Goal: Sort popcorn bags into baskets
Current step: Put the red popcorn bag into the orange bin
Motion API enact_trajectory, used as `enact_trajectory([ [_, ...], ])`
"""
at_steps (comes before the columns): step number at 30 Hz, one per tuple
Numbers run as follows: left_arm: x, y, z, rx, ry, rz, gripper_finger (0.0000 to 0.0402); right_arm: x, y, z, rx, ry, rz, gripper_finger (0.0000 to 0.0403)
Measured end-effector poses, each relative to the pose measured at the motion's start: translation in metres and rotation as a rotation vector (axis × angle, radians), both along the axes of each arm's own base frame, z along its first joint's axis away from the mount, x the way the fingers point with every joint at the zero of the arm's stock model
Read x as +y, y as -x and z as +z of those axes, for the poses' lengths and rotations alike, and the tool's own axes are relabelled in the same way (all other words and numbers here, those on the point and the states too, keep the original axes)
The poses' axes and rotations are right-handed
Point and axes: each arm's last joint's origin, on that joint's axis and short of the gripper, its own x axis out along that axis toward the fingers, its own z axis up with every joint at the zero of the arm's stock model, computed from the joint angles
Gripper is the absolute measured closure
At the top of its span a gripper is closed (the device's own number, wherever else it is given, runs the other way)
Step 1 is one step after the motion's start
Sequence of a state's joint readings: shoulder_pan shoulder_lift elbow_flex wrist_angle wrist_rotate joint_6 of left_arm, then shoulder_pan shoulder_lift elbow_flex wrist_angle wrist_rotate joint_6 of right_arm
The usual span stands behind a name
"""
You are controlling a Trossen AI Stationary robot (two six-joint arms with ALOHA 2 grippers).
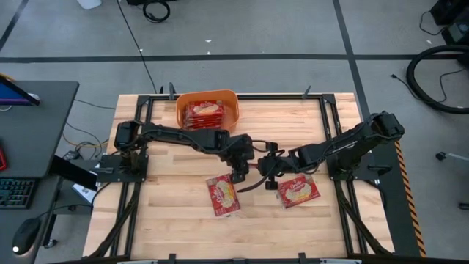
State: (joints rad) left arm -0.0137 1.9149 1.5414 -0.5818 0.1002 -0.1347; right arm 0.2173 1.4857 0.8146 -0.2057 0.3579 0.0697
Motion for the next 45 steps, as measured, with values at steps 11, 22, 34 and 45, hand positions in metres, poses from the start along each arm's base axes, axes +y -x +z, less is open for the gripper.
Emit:
enact_trajectory([
  [11,0.002,0.006,-0.003,0.071,-0.087,-0.033,0.0182,-0.004,0.008,0.037,-0.180,0.000,0.000,0.0370],
  [22,0.010,0.011,0.002,0.080,-0.092,-0.026,0.0378,-0.011,0.011,0.051,-0.241,-0.054,0.034,0.0358],
  [34,0.084,0.069,0.052,0.175,-0.187,0.070,0.0378,-0.047,0.031,0.086,-0.377,0.077,-0.188,0.0245],
  [45,0.160,0.129,0.082,0.243,-0.358,0.220,0.0378,-0.057,0.038,0.082,-0.337,0.020,-0.287,0.0220],
])
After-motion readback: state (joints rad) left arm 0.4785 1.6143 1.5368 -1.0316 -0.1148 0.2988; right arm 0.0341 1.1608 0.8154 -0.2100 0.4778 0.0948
